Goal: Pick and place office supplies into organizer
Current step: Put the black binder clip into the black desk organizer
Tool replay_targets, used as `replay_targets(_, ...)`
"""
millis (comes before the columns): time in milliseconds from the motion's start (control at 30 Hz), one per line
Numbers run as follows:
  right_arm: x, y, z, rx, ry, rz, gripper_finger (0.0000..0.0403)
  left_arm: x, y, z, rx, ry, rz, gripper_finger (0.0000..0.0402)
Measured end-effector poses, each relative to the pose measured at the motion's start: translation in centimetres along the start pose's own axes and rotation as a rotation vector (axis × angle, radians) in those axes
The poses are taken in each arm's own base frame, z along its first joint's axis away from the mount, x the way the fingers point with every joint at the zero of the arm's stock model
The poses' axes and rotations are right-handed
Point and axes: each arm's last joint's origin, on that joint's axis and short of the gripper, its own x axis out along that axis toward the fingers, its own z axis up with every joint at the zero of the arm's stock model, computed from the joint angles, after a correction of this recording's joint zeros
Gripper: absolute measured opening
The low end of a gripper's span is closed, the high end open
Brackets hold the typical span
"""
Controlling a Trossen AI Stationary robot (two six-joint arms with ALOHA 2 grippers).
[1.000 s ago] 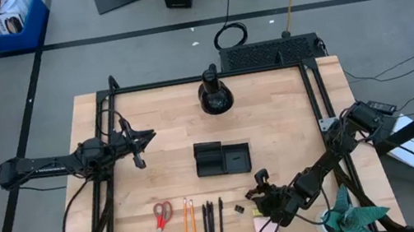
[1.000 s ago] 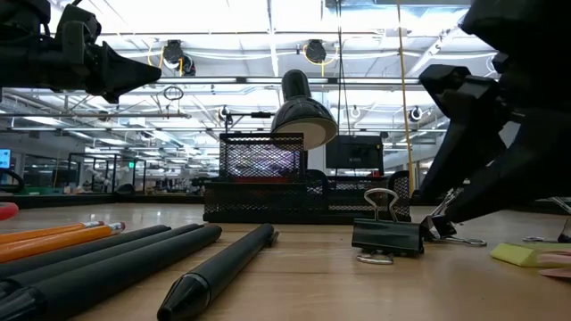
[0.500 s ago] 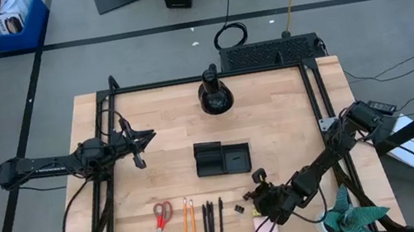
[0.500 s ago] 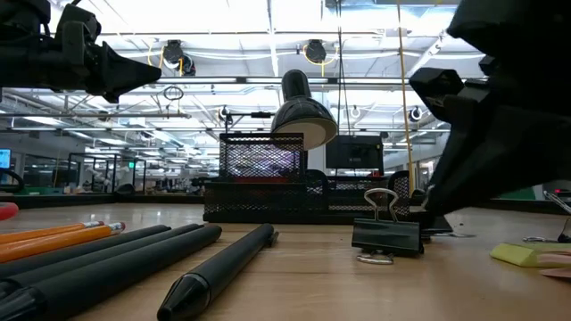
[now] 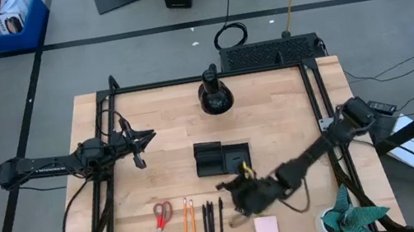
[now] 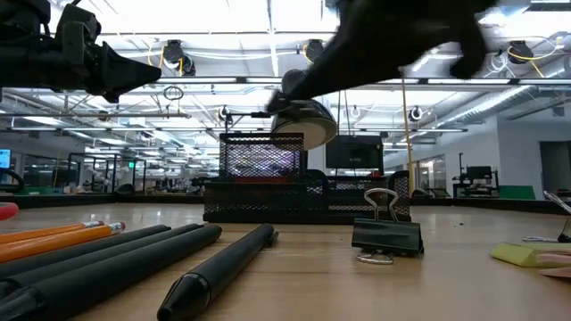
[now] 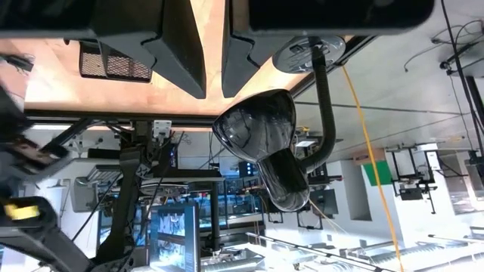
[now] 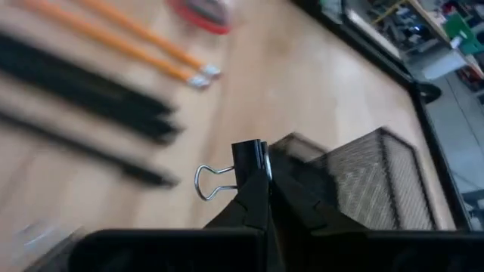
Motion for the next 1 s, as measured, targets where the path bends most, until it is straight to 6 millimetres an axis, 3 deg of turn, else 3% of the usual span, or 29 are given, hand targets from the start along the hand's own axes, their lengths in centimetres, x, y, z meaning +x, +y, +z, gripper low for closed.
replay_targets(167, 1.6, -2.2, -0.1, 0.022, 0.004, -0.037, 0.0001, 0.0, 0.0, 0.0, 0.0, 0.0, 0.0, 0.0051)
replay_targets(500, 3.5, -4.7, -0.8, 0.008, 0.029, 0.022, 0.0, 0.0, 0.0, 0.0, 0.0, 0.0, 0.0, 0.0051)
replay_targets(833, 6.9, -4.3, -3.1, 0.018, 0.086, 0.023, 0.0, 0.0, 0.0, 0.0, 0.058, -0.002, 0.001, 0.0051)
replay_targets(1000, 7.0, -4.6, -2.9, 0.049, 0.074, -0.034, 0.0, 0.0, 0.0, 0.0, 0.057, -0.001, 0.001, 0.0051)
